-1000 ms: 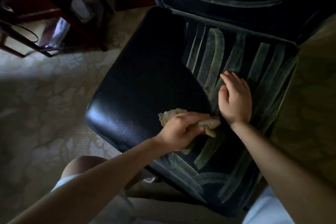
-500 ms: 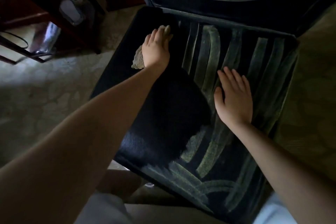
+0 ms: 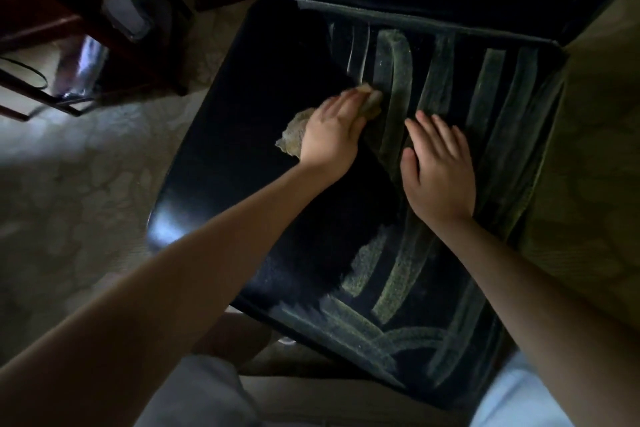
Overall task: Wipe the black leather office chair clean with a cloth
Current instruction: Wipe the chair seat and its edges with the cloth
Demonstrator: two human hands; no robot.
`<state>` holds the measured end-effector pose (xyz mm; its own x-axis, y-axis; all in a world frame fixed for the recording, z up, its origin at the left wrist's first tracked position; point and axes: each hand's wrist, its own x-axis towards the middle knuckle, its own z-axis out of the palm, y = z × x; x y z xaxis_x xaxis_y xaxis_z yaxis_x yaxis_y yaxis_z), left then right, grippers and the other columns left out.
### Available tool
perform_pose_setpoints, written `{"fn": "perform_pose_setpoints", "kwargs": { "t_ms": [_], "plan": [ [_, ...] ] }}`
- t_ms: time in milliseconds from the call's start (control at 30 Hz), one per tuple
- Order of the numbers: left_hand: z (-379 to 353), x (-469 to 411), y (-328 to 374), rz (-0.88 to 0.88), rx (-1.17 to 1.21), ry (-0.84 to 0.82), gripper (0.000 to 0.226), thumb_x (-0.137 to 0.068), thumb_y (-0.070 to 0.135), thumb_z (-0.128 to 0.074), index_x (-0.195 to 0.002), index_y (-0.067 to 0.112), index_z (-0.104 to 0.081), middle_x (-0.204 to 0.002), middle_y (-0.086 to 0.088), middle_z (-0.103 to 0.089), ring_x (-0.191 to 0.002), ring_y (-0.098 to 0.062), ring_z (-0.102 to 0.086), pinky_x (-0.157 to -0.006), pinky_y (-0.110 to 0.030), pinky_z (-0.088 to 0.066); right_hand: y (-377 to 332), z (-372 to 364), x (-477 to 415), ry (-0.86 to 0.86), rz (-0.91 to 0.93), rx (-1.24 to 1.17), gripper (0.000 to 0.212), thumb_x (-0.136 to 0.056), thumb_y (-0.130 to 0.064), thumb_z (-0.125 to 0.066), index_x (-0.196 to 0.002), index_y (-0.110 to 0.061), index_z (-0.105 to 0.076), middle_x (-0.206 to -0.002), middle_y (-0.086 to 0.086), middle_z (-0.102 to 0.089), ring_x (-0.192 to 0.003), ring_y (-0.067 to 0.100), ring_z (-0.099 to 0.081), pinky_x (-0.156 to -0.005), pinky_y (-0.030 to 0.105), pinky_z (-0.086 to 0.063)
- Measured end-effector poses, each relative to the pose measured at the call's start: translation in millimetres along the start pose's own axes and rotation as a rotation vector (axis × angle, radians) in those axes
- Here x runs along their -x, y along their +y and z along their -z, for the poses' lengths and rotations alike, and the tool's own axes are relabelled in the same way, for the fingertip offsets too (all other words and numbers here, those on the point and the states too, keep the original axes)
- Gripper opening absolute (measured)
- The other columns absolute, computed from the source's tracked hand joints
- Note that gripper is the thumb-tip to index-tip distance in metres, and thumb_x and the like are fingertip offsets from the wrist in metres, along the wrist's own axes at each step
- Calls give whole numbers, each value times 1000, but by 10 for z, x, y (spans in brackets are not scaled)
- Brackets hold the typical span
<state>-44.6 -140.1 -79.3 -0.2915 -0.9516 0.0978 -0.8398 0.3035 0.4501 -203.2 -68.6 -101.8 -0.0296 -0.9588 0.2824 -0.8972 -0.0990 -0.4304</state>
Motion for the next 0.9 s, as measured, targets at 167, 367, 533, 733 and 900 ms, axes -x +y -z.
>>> {"fn": "perform_pose_setpoints", "kwargs": {
  "t_ms": [167,367,533,733,900],
  "plan": [
    [-44,485,307,-195,94,-73,37,-91,16,-49,-127,6,-55,-125,-10,-60,-116,-26,-54,-102,-26,-31,25,4,6,90,-21,-152,46,-94,-19,-37,-135,-1,-45,-139,17,-47,-131,27,-42,-111,39,-26],
    [188,813,370,-166,381,-273,29,-94,18,-49,-118,6,-58,-104,-6,-66,-96,-11,-58,-86,-20,-44,31,92,7,149,-115,-466,48,-92,-11,-37,-138,0,-40,-140,16,-45,-130,15,-33,-113,42,-25],
    [421,218,129,282,579,-12,15,-96,19,-48,-81,23,-49,-71,13,-48,-60,8,-43,-62,-17,-38,50,81,-11,140,-79,-361,45,-93,-13,-40,-135,1,-45,-136,15,-50,-128,17,-37,-112,39,-28],
    [642,-950,-620,440,81,266,28,-97,20,-39,-115,2,-51,-111,-13,-62,-102,-28,-56,-77,-33,-39,86,34,-66,72,-59,-204,44,-92,-15,-38,-132,0,-49,-136,15,-51,-127,26,-46,-111,36,-27],
    [400,-1079,-883,457,-177,133,47,-98,28,-33,-143,15,-32,-147,-6,-36,-136,-25,-29,-111,-36,-22,110,-7,-63,105,-8,-146,43,-91,-16,-38,-127,1,-54,-131,16,-55,-121,29,-52,-108,39,-32]
  ]
}}
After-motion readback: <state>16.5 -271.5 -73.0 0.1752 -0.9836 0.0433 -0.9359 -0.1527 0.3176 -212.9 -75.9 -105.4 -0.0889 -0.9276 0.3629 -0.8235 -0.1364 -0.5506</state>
